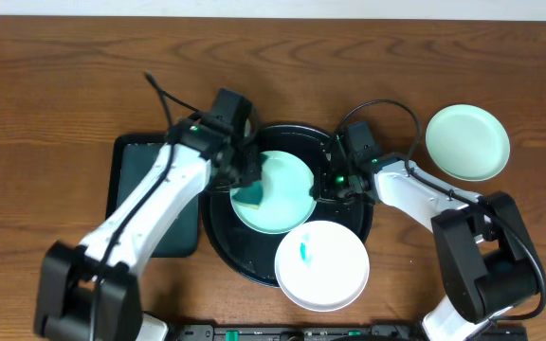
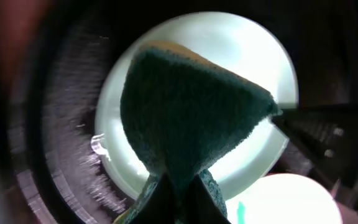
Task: Clean dirty plates on tray and stack at the side
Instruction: 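Return the sponge to the water tray with the left gripper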
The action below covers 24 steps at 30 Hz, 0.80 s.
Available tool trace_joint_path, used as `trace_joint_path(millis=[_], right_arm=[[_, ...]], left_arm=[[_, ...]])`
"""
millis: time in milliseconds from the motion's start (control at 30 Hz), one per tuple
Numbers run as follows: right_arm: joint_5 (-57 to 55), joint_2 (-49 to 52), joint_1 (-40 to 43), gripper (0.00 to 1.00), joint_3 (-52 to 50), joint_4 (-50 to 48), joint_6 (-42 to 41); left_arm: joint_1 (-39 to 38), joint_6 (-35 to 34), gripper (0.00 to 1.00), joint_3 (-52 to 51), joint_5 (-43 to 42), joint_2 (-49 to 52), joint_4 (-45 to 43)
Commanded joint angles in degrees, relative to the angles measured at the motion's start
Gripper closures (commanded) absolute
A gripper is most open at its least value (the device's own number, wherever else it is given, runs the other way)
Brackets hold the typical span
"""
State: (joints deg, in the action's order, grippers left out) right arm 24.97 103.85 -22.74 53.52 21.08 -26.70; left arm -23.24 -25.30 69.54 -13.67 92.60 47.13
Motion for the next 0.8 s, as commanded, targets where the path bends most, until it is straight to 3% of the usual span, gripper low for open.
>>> trace_joint_path(millis=[0,367,767], right_arm=[[-1.11,0.83,-0.17,0.99,-0.59,0.57,0.39],[-1.14,0.83,-0.17,0.99,-0.59,0.35,0.61],[-1.07,0.83,-0.17,0.99,-0.59,0.09,0.59]], left_arm=[[4.07,-1.20,0.93,-0.42,9.81,-1.18,2.73],[24.04,2.71,0.93,-0.92,10.25,2.36,4.74],[25.75,3.63,0.93,-1.07,10.27,15.74,2.60]])
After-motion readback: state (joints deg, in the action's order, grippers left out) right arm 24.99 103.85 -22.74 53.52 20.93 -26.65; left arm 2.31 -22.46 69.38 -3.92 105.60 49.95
